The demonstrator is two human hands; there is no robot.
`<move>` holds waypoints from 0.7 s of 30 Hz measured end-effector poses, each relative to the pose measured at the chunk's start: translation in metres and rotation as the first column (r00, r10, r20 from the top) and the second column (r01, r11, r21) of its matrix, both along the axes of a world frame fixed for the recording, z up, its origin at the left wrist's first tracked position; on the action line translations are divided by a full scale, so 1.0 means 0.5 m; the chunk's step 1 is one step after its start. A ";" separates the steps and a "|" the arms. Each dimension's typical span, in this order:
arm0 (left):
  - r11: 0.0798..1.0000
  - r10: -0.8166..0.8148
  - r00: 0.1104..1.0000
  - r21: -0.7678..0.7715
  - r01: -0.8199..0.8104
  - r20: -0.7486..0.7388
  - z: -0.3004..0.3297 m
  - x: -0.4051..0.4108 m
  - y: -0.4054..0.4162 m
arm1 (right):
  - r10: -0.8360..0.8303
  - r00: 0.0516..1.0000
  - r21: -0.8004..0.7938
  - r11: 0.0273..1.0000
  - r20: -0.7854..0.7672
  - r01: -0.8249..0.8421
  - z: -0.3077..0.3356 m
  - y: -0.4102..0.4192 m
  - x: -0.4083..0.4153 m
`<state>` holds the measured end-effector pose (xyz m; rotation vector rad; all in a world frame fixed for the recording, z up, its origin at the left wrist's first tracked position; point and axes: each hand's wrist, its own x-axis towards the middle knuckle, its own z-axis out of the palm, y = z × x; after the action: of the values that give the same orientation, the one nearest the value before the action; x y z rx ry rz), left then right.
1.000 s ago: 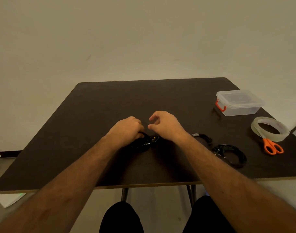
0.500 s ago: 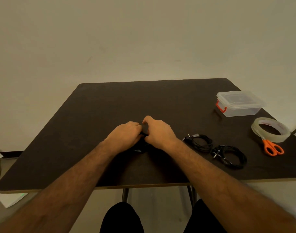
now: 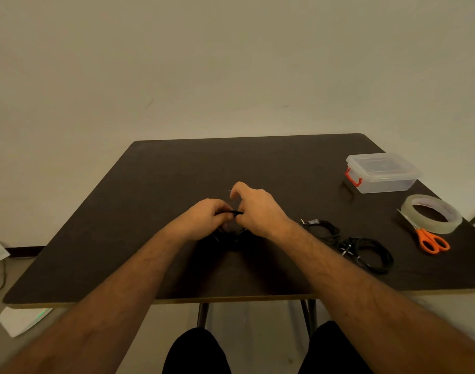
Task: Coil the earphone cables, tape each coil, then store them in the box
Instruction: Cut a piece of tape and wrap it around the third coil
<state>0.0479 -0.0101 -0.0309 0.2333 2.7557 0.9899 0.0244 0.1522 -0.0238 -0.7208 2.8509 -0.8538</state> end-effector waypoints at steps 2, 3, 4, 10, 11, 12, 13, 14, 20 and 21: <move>1.000 -0.025 0.998 0.019 0.024 0.055 0.013 0.005 -0.003 | 0.023 0.999 0.014 1.000 -0.038 -0.022 0.009 0.006 -0.001; 0.999 -0.018 0.997 0.053 0.014 0.080 0.019 0.009 -0.002 | 0.032 0.998 0.016 0.999 -0.055 -0.031 0.013 0.008 0.000; 0.994 0.002 0.994 0.105 -0.013 0.107 0.025 0.012 0.000 | 0.040 0.997 0.012 0.999 -0.069 -0.039 0.017 0.011 0.000; 0.984 0.031 0.996 0.170 -0.044 0.082 0.038 0.029 0.016 | 0.067 0.997 -0.015 0.998 -0.037 -0.067 0.040 0.029 0.016; 0.991 0.029 0.998 0.125 -0.035 0.052 0.039 0.032 0.019 | 0.072 0.997 -0.027 0.997 -0.032 -0.072 0.044 0.034 0.020; 0.996 0.026 0.999 0.090 -0.028 0.026 0.040 0.034 0.022 | 0.075 0.997 -0.040 0.996 -0.031 -0.077 0.048 0.037 0.024; 0.997 0.022 1.000 0.072 -0.022 0.006 0.041 0.038 0.025 | 0.078 0.997 -0.053 0.995 -0.028 -0.079 0.051 0.041 0.027; 0.998 0.016 1.000 0.062 -0.016 -0.009 0.044 0.043 0.030 | 0.079 0.997 -0.065 0.995 -0.027 -0.080 0.055 0.045 0.031; 0.998 0.031 0.995 0.061 -0.025 -0.093 0.066 0.077 0.067 | 0.088 0.996 -0.180 0.980 -0.011 -0.088 0.076 0.081 0.060; 0.998 0.031 0.993 0.064 -0.024 -0.112 0.072 0.084 0.074 | 0.086 0.996 -0.205 0.975 -0.006 -0.085 0.080 0.089 0.065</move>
<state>0.0900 0.0271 0.0050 0.2699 2.8392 1.1045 0.0570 0.1967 0.0162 -0.8558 2.7322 -1.1466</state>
